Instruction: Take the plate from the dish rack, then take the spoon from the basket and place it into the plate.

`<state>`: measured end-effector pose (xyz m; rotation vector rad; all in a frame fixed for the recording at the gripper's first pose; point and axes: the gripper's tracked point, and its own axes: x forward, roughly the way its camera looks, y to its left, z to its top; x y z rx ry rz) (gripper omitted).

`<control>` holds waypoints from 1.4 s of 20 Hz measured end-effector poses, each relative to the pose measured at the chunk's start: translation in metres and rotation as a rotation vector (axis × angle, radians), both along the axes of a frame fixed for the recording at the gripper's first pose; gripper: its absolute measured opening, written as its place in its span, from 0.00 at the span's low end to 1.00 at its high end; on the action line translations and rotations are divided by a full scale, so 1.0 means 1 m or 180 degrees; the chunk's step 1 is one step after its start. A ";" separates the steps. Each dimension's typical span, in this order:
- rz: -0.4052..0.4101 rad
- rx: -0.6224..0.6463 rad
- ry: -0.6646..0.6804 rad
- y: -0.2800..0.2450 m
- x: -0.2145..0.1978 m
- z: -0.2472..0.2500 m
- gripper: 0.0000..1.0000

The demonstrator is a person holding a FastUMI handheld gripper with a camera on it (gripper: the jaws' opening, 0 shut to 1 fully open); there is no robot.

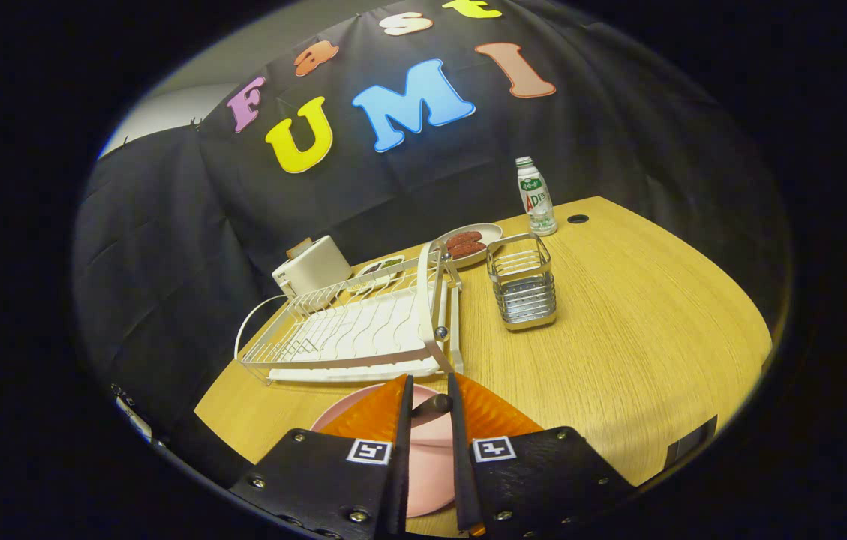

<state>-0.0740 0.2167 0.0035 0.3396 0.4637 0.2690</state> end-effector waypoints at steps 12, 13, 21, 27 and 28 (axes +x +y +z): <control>0.0027 -0.0359 0.0146 -0.034 0.013 -0.011 0.34; -0.0011 -0.0363 0.0143 -0.039 0.012 -0.008 0.34; -0.0264 -0.0520 -0.0214 -0.071 0.022 0.045 0.48; -0.0475 -0.0787 -0.0764 -0.101 0.038 0.122 0.48; -0.0516 -0.0864 -0.0876 -0.106 0.040 0.137 0.48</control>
